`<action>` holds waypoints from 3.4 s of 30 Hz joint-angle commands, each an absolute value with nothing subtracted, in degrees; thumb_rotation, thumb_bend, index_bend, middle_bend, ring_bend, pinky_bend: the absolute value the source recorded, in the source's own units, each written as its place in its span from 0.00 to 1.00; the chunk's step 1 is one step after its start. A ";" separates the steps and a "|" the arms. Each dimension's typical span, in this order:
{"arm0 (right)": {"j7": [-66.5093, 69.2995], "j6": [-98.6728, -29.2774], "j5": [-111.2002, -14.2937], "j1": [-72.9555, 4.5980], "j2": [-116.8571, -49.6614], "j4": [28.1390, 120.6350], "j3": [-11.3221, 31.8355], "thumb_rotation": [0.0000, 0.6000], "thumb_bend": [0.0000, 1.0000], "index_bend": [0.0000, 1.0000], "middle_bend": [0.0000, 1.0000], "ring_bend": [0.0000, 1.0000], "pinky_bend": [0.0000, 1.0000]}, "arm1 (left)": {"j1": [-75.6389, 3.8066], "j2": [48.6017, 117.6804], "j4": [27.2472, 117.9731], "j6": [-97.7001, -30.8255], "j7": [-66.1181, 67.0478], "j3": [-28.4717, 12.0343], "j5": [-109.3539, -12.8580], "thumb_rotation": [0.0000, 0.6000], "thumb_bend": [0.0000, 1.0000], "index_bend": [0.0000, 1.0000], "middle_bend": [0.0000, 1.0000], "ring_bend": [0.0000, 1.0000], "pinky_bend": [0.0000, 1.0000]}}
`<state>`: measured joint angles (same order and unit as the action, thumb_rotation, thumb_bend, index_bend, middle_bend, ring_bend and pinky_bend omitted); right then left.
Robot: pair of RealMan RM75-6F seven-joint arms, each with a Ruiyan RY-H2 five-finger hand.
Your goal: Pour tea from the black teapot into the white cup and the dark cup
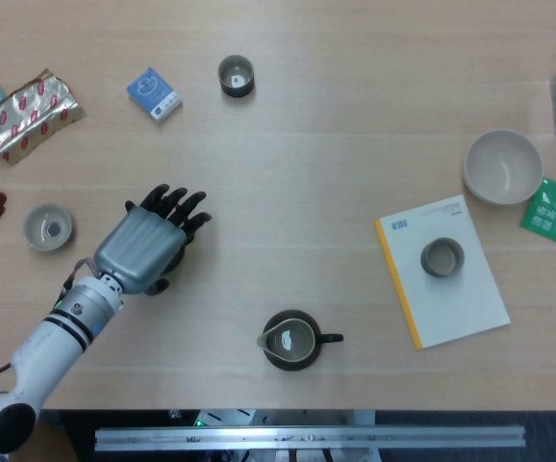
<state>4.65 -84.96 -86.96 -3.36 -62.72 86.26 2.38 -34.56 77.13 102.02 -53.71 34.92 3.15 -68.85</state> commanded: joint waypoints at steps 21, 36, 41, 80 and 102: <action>4.57 -85.34 -87.23 -3.04 -62.38 86.98 2.37 1.00 0.12 0.36 0.32 0.18 0.22 | -32.91 72.47 103.24 -55.43 38.48 8.22 -69.47 1.00 0.17 0.19 0.03 0.01 0.07; 4.27 -85.07 -87.19 -3.13 -62.49 87.15 2.41 1.00 0.12 0.36 0.32 0.18 0.22 | -32.51 67.66 108.90 -55.35 34.19 8.76 -73.27 1.00 0.17 0.20 0.05 0.01 0.07; 4.91 -84.94 -86.84 -3.00 -62.63 86.50 2.43 1.00 0.12 0.36 0.32 0.18 0.22 | -33.92 69.90 106.19 -54.86 33.18 5.36 -71.40 1.00 0.17 0.18 0.05 0.01 0.07; 6.04 -84.98 -86.78 -2.66 -62.73 85.63 2.42 1.00 0.12 0.36 0.32 0.18 0.22 | -43.26 69.76 103.20 -52.00 43.60 6.43 -42.71 0.70 0.17 0.12 0.04 0.01 0.07; 6.14 -86.04 -87.01 -1.86 -62.44 86.03 2.22 1.00 0.12 0.36 0.32 0.18 0.22 | -41.32 67.39 110.08 -54.41 42.47 11.57 -50.58 0.79 0.17 0.17 0.05 0.01 0.07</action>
